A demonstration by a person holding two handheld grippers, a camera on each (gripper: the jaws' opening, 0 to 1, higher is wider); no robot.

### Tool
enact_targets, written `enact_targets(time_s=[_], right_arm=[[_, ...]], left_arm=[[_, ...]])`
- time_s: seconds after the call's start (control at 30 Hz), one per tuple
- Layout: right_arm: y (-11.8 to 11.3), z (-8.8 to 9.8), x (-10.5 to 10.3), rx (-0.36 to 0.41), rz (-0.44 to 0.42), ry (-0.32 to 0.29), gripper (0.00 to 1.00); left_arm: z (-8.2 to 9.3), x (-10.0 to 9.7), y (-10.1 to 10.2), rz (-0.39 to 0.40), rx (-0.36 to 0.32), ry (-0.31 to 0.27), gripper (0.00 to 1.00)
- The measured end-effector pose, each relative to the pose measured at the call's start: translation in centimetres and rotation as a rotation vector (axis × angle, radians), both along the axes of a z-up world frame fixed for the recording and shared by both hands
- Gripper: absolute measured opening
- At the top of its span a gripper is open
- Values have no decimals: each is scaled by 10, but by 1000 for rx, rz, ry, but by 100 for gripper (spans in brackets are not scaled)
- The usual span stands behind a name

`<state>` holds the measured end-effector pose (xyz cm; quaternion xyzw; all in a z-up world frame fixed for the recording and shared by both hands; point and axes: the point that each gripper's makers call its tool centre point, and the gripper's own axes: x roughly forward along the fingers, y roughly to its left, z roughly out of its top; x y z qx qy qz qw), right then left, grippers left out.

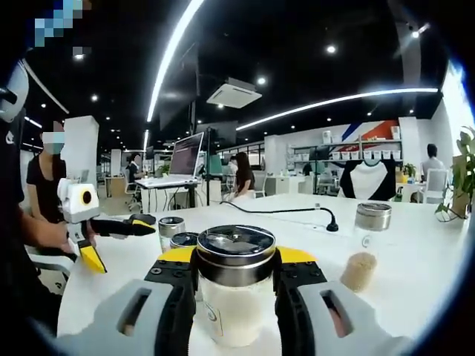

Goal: Rotate the seasoning bottle until the label or dispensing opening points toward the visible target arrow and the bottle remains upright within the marked orientation range

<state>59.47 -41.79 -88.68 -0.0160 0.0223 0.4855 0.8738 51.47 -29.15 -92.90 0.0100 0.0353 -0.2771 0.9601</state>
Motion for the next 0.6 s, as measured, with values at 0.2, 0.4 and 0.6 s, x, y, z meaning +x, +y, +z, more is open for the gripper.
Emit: enact_targets(time_s=[0.2, 0.4, 0.6], right_arm=[[0, 0, -2, -1, -15, -4, 38], [0, 1, -2, 15, -18, -12, 38], [2, 1, -1, 17, -16, -12, 38]], left_arm=[[3, 2, 1, 9, -6, -9, 100], [8, 3, -1, 4, -57, -13, 100], [11, 4, 1, 12, -68, -25, 100]])
